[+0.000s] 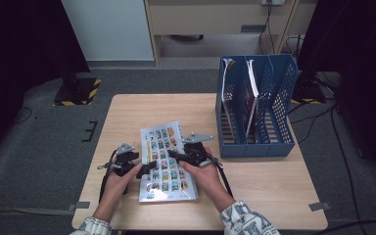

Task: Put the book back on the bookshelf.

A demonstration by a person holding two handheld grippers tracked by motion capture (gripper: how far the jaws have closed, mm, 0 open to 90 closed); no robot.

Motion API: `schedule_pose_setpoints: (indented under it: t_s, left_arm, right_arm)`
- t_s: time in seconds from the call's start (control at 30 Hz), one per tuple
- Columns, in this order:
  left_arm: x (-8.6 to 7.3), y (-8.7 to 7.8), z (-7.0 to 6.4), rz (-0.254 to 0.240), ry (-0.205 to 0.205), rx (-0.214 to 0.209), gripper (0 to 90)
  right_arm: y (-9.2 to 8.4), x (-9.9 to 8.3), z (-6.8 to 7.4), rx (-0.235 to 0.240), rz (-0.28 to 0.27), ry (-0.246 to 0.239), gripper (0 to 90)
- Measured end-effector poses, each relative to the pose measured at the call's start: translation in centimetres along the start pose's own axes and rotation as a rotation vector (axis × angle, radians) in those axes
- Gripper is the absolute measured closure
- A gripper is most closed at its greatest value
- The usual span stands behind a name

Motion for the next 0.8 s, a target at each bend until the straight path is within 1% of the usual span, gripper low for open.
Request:
schedule_pose_setpoints:
  t_s: [0.1, 0.17, 0.2, 0.23, 0.27, 0.33, 0.4, 0.47, 0.53, 0.6, 0.63, 0.67, 0.7, 0.8]
  left_arm:
    - [-0.1, 0.1, 0.0, 0.009, -0.007, -0.02, 4.7]
    - [-0.1, 0.2, 0.0, 0.016, -0.006, -0.014, 5.3]
    - [-0.1, 0.3, -0.1, 0.014, 0.0, -0.002, 5.4]
    - [-0.1, 0.3, -0.1, 0.014, 0.0, -0.002, 5.4]
    - [-0.1, 0.4, -0.1, 0.014, 0.004, 0.013, 5.6]
    - [0.0, 0.4, 0.0, 0.01, -0.003, 0.012, 5.7]
    - [0.1, 0.4, 0.1, 0.001, 0.007, 0.012, 6.4]
    - [0.3, 0.4, 0.0, -0.002, 0.003, 0.008, 6.4]
    - [0.3, 0.4, -0.1, -0.007, 0.009, 0.001, 6.8]
    - [0.4, 0.6, -0.3, -0.022, 0.013, -0.01, 6.8]
    - [0.4, 0.6, -0.3, -0.027, 0.027, -0.016, 6.8]
    - [0.4, 0.6, -0.4, -0.03, 0.027, -0.021, 7.1]
    - [0.4, 0.6, -0.4, -0.031, 0.043, -0.025, 7.4]
    - [0.4, 0.6, -0.6, -0.036, 0.035, -0.032, 7.8]
  right_arm:
    - [-0.2, 0.1, 0.1, -0.006, -0.005, -0.005, 69.0]
    - [-0.3, 0.3, 0.1, -0.013, -0.007, -0.026, 69.1]
    - [-0.5, 0.4, 0.1, -0.017, -0.014, -0.039, 69.3]
    - [-0.5, 0.4, 0.1, -0.017, -0.014, -0.039, 69.3]
    - [-0.7, 0.6, 0.2, -0.022, -0.02, -0.054, 69.4]
    - [-0.7, 0.6, 0.3, -0.025, -0.022, -0.063, 69.5]
    - [-0.9, 0.7, 0.4, -0.032, -0.037, -0.071, 69.6]
    - [-1.0, 0.7, 0.4, -0.033, -0.038, -0.08, 69.7]
    - [-1.1, 0.8, 0.5, -0.036, -0.045, -0.087, 69.8]
    - [-1.3, 0.9, 0.6, -0.04, -0.054, -0.093, 69.9]
    - [-1.4, 0.9, 0.6, -0.043, -0.054, -0.1, 70.0]
    - [-1.5, 1.0, 0.7, -0.048, -0.058, -0.105, 70.1]
    - [-1.6, 1.0, 0.7, -0.052, -0.061, -0.11, 70.1]
    - [-1.8, 1.3, 0.9, -0.064, -0.074, -0.128, 70.3]
Point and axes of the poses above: each handheld gripper's, and its own axes: y roughly forward along the jaws, x roughly out of its top, z roughly to its left, the point moved 1 cm from there along y, roughly forward along the jaws, and after that the axes turned 13 degrees about x, right-handed, at the moved point
